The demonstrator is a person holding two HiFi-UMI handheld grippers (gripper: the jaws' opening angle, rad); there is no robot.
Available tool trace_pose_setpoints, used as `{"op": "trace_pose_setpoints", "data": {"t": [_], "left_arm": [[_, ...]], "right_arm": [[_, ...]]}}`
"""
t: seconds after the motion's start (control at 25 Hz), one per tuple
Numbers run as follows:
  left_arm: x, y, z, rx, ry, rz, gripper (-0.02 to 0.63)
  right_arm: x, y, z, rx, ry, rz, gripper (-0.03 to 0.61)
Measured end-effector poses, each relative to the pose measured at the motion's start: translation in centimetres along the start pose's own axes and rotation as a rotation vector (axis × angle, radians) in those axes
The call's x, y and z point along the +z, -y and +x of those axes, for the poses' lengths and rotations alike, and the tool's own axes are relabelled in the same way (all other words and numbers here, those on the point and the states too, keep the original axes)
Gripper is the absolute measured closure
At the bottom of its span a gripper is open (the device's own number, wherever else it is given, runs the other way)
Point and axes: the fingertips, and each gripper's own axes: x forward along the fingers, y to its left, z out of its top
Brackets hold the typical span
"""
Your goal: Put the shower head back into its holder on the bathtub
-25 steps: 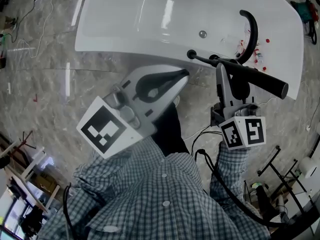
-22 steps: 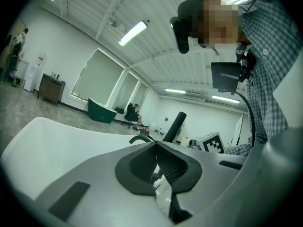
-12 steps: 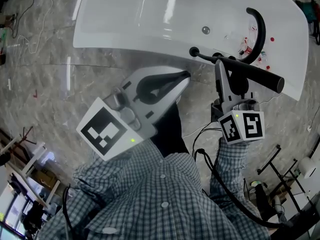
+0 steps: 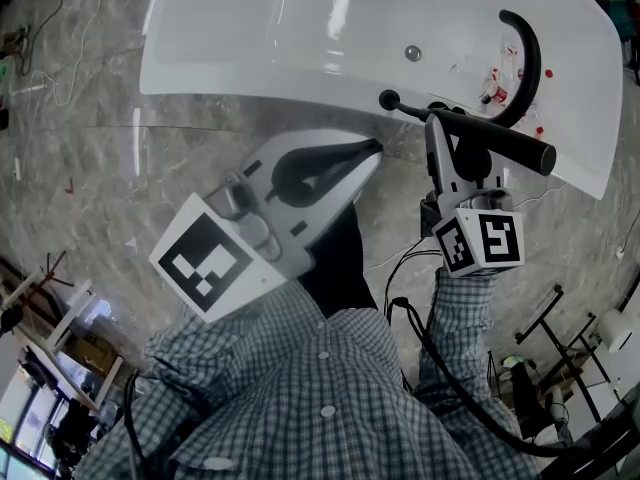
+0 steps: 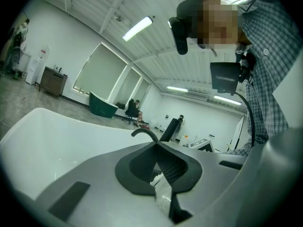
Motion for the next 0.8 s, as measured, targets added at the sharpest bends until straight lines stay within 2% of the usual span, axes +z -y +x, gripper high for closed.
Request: {"op": "trace_pose_setpoints", "data": {"t": [0.8], "left_arm": [[-3.4,-2.4,1.7,-0.035,-0.025,-0.028,0.604]], "right_arm": [[-4.7,0.5,3.3,-0.01,-0.059,0.044,0.442]]}}
